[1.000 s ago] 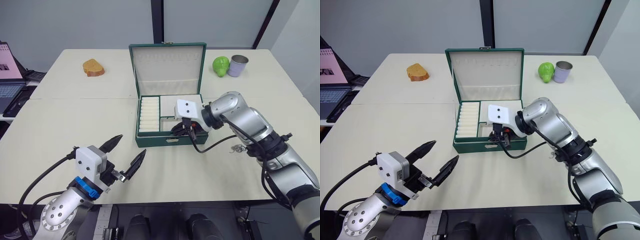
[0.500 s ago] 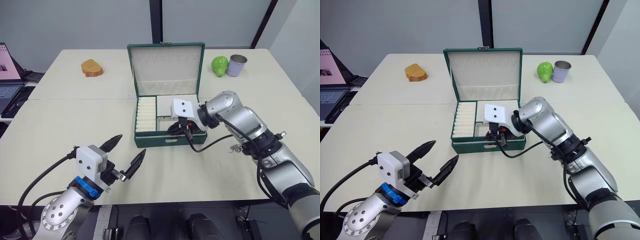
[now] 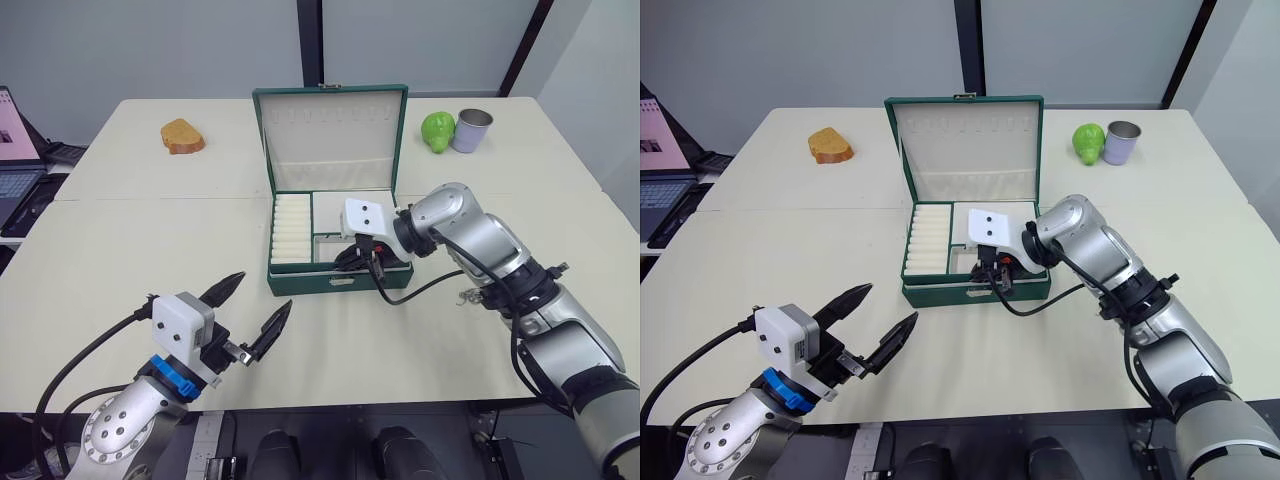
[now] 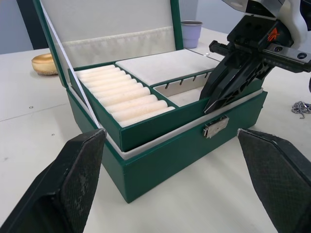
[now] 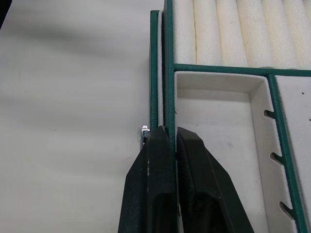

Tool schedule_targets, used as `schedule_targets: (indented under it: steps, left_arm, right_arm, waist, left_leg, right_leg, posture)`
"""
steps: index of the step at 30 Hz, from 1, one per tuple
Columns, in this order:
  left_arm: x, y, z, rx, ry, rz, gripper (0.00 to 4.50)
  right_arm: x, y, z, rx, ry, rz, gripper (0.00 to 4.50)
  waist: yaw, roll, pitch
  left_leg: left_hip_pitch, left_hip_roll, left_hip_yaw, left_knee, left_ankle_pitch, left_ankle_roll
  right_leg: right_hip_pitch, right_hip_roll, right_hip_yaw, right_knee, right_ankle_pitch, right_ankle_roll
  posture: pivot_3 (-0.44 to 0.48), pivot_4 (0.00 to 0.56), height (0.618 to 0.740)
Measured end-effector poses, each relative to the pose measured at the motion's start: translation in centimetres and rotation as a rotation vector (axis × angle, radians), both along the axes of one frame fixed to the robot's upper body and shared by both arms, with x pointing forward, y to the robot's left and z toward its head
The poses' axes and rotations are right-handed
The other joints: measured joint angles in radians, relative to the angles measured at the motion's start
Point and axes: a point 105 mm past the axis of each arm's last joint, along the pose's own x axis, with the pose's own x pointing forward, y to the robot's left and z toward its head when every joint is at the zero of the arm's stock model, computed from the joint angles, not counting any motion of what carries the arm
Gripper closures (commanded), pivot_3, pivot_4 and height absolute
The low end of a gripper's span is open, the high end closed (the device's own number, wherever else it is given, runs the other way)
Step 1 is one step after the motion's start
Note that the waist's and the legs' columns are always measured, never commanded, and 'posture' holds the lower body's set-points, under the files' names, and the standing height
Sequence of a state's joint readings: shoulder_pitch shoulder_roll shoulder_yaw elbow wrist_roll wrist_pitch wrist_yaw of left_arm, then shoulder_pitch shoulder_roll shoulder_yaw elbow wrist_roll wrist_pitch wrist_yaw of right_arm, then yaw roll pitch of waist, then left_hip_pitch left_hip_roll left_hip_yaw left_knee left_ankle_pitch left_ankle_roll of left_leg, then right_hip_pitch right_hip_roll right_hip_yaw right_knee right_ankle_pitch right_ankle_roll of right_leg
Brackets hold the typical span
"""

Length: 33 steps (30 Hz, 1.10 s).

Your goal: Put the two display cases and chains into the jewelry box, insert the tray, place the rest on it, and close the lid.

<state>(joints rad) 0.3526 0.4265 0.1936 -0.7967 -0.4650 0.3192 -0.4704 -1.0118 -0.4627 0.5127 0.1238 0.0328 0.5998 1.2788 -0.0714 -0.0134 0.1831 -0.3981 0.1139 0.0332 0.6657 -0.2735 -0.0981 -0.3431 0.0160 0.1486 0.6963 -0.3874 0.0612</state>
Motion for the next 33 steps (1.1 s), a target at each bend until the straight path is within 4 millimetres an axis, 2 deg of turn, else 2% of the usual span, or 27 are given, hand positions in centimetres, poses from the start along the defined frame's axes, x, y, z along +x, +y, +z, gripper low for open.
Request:
schedule_targets:
  steps: [12, 13, 17, 21, 24, 29, 32, 33]
  left_arm:
    - [0.1, -0.1, 0.2, 0.002, -0.008, -0.004, 0.0]
    - [0.1, -0.1, 0.2, 0.002, -0.007, -0.005, 0.0]
    - [0.1, -0.1, 0.2, -0.01, -0.002, -0.011, 0.0]
    - [0.2, -0.1, 0.5, -0.01, -0.001, -0.024, 0.0]
    - [0.3, 0.0, 0.7, -0.006, -0.005, -0.032, 0.0]
    - [0.4, -0.1, 0.8, -0.003, -0.009, -0.056, 0.0]
    - [0.5, -0.1, 0.7, -0.002, -0.005, -0.058, 0.0]
    - [0.5, 0.0, 0.7, -0.002, -0.003, -0.061, 0.0]
  right_arm:
    - [0.1, 0.0, -0.1, -0.01, -0.005, -0.006, 4.49]
    - [0.1, 0.1, -0.1, -0.007, -0.003, -0.006, 3.91]
    - [0.2, 0.3, 0.6, 0.034, 0.018, -0.021, 3.09]
    - [0.3, 0.3, 3.1, 0.113, 0.016, -0.017, 2.12]
    - [0.7, -0.1, 4.2, 0.163, 0.019, -0.03, 1.48]
    - [1.4, -0.8, 5.3, 0.245, 0.011, -0.059, 0.03]
    - [1.7, -0.6, 6.0, 0.314, -0.001, -0.069, 0.03]
    - [1.9, -0.6, 6.2, 0.333, -0.01, -0.076, 0.2]
  waist:
    - [-0.002, 0.0, 0.0]
    - [-0.003, 0.0, 0.0]
    - [-0.007, 0.0, 0.0]
    - [-0.011, 0.0, 0.0]
    - [-0.012, 0.0, 0.0]
    - [-0.014, 0.0, 0.0]
    - [-0.017, 0.0, 0.0]
    - [-0.017, 0.0, 0.0]
  left_leg:
    - [0.0, 0.0, 0.0, 0.0, 0.0, 0.0]
    - [0.0, 0.0, 0.0, 0.0, 0.0, 0.0]
    - [0.0, 0.0, 0.0, 0.0, 0.0, 0.0]
    - [0.0, 0.0, 0.0, -0.001, 0.0, 0.0]
    - [0.0, 0.0, 0.0, -0.001, 0.0, 0.0]
    - [0.0, 0.0, 0.0, -0.001, 0.0, 0.0]
    - [0.0, 0.0, 0.0, -0.001, 0.0, 0.0]
    - [0.0, 0.0, 0.0, -0.001, 0.0, 0.0]
  right_leg:
    - [0.0, 0.0, 0.0, 0.0, 0.0, 0.0]
    - [0.0, 0.0, 0.0, 0.0, 0.0, 0.0]
    - [0.0, 0.0, 0.0, 0.0, 0.0, 0.0]
    - [0.0, 0.0, 0.0, 0.0, 0.0, 0.0]
    - [0.0, 0.0, 0.0, 0.0, 0.0, 0.0]
    - [0.0, 0.0, 0.0, 0.0, 0.0, 0.0]
    - [0.0, 0.0, 0.0, 0.0, 0.0, 0.0]
    - [0.0, 0.0, 0.0, 0.0, 0.0, 0.0]
  posture:
    - [0.0, 0.15, 0.74]
    - [0.0, 0.15, 0.74]
    - [0.0, 0.15, 0.74]
    - [0.0, 0.15, 0.74]
    - [0.0, 0.15, 0.74]
    - [0.0, 0.15, 0.74]
    - [0.0, 0.15, 0.74]
    - [0.0, 0.15, 0.74]
